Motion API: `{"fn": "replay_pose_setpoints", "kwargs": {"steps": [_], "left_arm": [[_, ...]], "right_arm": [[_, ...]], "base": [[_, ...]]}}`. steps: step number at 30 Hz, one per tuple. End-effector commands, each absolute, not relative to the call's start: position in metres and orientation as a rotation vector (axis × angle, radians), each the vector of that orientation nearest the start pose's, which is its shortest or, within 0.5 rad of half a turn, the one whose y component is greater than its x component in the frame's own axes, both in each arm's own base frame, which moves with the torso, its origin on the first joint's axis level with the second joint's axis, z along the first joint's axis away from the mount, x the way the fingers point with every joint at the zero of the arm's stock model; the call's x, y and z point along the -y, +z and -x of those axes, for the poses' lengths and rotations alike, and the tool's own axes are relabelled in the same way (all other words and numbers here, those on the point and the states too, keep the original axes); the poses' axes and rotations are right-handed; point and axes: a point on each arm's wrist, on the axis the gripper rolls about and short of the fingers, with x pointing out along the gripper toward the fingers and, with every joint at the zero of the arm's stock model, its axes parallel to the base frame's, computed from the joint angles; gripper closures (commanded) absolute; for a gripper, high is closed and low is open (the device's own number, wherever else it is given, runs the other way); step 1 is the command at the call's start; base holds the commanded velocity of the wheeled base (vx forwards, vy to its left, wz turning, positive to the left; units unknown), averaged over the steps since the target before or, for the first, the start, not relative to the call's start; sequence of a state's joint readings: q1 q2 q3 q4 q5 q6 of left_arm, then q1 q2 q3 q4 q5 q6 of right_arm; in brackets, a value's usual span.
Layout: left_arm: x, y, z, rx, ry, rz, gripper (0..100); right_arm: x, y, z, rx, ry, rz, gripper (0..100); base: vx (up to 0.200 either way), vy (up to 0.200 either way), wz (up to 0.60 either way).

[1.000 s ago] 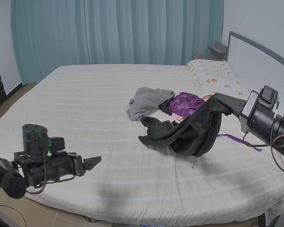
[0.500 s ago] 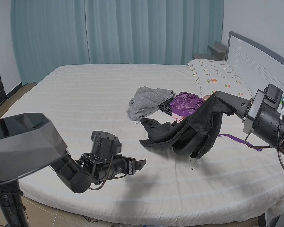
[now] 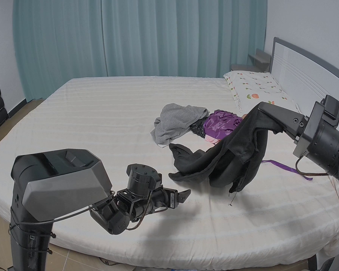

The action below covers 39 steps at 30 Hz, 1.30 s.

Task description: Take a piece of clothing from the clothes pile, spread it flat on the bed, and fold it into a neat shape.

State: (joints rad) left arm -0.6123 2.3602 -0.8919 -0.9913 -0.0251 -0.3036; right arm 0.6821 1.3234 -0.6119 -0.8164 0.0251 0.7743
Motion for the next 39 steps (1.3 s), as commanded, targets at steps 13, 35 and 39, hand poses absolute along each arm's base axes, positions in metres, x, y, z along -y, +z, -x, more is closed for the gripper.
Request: {"fn": "replay_pose_setpoints", "kwargs": {"steps": [13, 35, 39], "left_arm": [[0.238, -0.056, -0.364, -0.562, -0.560, 0.201, 0], [0.229, -0.029, -0.369, -0.554, -0.472, 0.320, 100], [0.211, 0.001, -0.354, -0.552, -0.446, 0.351, 100]], "right_arm": [[-0.144, 0.252, -0.161, -0.176, 0.763, -0.779, 100], [-0.138, 0.245, -0.178, -0.172, 0.677, -0.773, 100], [-0.128, 0.240, -0.192, -0.168, 0.617, -0.754, 100]], "base": [[0.000, 0.000, 0.00], [0.000, 0.000, 0.00], [0.000, 0.000, 0.00]]}}
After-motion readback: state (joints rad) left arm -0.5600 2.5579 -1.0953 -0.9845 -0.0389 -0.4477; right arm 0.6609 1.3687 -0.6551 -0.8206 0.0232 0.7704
